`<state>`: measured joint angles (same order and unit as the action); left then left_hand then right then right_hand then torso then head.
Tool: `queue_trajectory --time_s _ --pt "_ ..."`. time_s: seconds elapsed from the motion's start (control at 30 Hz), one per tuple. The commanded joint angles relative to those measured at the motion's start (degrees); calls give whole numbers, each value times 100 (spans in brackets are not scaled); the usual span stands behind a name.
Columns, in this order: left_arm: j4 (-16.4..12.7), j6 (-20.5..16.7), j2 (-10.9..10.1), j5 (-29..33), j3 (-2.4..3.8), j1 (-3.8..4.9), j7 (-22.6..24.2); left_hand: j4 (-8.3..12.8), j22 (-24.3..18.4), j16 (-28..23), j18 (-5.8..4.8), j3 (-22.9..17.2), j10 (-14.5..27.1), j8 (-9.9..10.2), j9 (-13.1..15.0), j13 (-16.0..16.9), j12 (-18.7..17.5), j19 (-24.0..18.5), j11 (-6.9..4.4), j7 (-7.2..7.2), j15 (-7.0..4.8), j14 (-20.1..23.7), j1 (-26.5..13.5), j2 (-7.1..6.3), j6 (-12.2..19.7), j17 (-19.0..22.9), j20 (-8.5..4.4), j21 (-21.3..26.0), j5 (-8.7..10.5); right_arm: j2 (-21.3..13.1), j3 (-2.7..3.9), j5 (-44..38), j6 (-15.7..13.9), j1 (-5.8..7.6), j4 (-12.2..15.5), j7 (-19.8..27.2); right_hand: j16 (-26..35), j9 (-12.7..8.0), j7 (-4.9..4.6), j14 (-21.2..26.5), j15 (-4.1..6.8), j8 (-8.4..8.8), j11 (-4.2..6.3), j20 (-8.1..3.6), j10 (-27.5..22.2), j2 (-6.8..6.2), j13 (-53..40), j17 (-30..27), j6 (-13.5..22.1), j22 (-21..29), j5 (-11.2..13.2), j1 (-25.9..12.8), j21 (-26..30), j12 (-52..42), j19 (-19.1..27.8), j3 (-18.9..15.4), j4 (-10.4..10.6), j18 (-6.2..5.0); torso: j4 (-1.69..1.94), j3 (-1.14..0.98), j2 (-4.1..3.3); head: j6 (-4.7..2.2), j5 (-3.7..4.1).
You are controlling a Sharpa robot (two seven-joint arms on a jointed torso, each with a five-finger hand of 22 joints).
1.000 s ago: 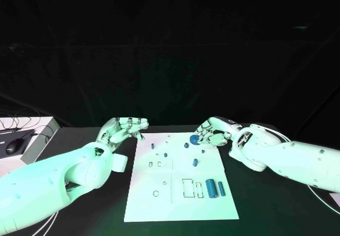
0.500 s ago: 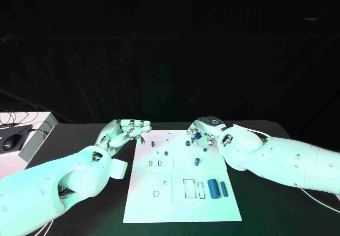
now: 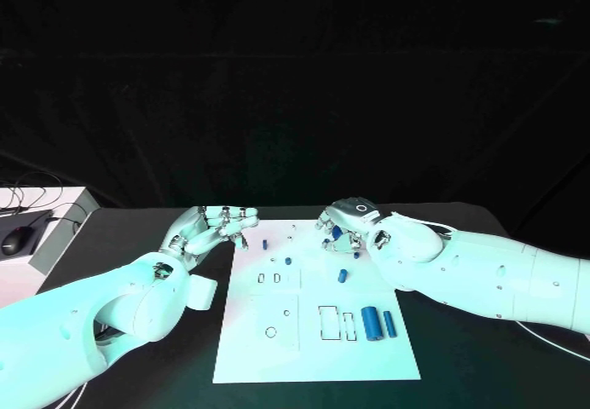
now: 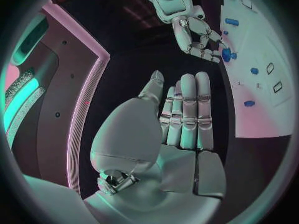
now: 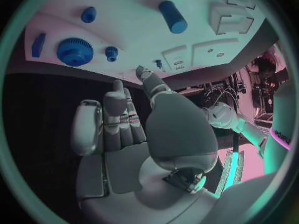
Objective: Assemble the parts on the task board
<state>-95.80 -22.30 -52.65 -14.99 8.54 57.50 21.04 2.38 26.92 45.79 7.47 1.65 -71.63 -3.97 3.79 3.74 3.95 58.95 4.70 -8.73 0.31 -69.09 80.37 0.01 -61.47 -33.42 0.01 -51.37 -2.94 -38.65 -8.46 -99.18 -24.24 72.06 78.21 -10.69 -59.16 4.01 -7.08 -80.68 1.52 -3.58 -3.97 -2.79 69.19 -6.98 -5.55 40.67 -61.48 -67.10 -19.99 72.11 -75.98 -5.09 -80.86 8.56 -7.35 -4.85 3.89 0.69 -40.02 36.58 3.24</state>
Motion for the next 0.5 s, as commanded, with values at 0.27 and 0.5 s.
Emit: queue_trajectory --time_s 0.27,0.5 --pt "36 181 24 -45 5 -10 -43 -6 6 -198 79 26 151 8 0 -14 -9 -16 43 -17 57 59 -61 -17 72 129 67 -52 8 15 6 -471 295 5 -29 -425 -31 28 -38 -15 -42 -3 -51 56 -101 -37 66 135 -131 102 -65 39 203 81 50 360 -64 -109 48 17 -80 -10 42" --pt "36 187 14 -32 5 -11 -62 -15 -3 -338 109 26 201 5 1 -15 1 -25 56 -23 66 7 -77 -23 91 222 98 -70 7 40 6 -495 431 5 -98 -434 30 51 -68 -23 -102 -7 -142 134 -426 -108 182 69 -167 515 -132 62 739 107 94 548 -26 -295 64 22 -114 -20 59"
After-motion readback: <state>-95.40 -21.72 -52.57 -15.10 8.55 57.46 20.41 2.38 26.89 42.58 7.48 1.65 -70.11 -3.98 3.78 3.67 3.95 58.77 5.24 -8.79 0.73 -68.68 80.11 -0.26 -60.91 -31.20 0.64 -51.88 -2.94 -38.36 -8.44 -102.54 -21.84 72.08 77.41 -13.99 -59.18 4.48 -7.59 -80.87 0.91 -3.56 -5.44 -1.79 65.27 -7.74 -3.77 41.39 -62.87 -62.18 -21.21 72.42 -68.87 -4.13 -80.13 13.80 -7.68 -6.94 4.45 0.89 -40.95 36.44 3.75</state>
